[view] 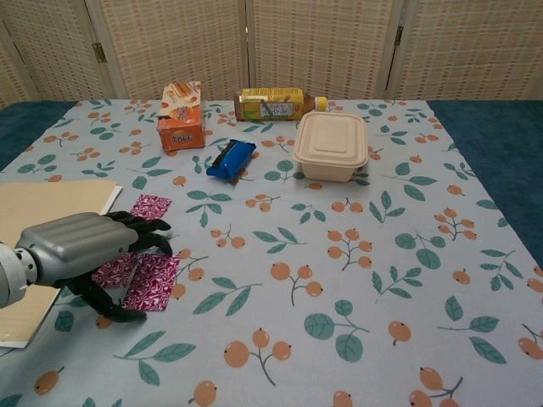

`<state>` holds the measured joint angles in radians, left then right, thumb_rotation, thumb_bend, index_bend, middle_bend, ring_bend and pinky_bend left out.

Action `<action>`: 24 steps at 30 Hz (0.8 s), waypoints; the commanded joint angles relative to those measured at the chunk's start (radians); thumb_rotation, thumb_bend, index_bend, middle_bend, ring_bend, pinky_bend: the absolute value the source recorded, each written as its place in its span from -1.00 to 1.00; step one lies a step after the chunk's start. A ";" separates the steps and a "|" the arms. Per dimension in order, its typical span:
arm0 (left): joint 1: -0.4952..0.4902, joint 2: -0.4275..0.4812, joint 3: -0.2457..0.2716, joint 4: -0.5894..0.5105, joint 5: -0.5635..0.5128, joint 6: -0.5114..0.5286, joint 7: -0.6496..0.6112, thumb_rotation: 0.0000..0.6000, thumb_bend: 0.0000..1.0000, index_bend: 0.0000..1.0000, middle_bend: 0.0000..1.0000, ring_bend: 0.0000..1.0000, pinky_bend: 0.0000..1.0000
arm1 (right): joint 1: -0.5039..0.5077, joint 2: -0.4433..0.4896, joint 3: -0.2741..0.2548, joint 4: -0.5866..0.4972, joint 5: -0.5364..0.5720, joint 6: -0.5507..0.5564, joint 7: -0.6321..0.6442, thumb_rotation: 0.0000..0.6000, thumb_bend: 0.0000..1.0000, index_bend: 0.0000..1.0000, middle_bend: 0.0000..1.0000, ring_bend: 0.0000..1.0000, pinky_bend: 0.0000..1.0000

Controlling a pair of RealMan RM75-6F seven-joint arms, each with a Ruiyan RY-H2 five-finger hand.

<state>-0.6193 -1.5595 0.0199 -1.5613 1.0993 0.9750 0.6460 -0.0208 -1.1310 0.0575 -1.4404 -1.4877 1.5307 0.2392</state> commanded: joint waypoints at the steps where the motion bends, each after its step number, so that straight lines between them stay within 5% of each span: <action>1: 0.000 -0.004 -0.001 0.005 0.001 0.004 -0.002 0.39 -0.50 -0.58 -1.00 -1.00 -1.00 | 0.000 0.000 0.000 0.001 0.001 -0.001 0.000 1.00 -0.43 -1.00 -1.00 -1.00 -1.00; 24: 0.020 0.024 0.013 -0.024 0.086 0.063 -0.024 0.64 -0.50 -0.40 -1.00 -1.00 -1.00 | 0.002 0.001 0.004 -0.004 -0.001 -0.001 -0.001 1.00 -0.43 -1.00 -1.00 -1.00 -1.00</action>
<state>-0.5996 -1.5425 0.0338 -1.5787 1.1785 1.0337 0.6230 -0.0192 -1.1298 0.0613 -1.4447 -1.4882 1.5299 0.2379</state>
